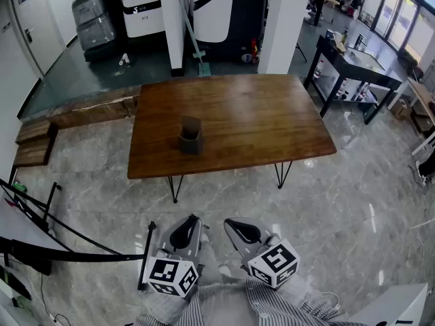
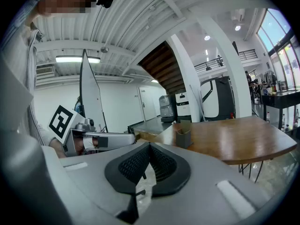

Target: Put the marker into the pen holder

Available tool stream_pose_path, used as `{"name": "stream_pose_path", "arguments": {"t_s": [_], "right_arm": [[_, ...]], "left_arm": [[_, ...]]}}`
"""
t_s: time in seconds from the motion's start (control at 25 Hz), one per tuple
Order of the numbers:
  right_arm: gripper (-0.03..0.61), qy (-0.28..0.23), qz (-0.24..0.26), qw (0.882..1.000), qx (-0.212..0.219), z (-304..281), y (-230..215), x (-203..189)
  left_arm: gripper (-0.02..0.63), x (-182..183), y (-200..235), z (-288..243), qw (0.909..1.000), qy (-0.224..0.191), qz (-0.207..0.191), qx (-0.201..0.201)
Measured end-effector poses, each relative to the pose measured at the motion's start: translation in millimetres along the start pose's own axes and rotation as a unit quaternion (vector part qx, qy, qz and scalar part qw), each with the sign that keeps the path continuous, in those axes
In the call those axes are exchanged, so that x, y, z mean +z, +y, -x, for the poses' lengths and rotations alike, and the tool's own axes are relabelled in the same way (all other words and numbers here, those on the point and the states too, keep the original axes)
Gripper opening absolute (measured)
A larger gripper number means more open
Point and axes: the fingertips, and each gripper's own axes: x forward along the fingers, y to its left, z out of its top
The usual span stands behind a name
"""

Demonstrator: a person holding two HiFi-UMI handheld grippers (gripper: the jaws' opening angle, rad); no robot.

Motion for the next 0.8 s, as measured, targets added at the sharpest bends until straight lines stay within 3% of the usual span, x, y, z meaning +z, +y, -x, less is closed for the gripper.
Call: {"name": "stream_pose_path", "arguments": {"t_s": [0.32, 0.8], "right_arm": [[0.000, 0.004, -0.002, 1.000, -0.013, -55, -51, 11], [0.000, 0.005, -0.017, 0.999, -0.026, -191, -138, 68]], "left_arm": [[0.046, 12, 39, -65, 0.9999, 0.003, 0.001, -0.011], [0.046, 80, 146, -188, 0.9993, 0.009, 0.005, -0.036]]}}
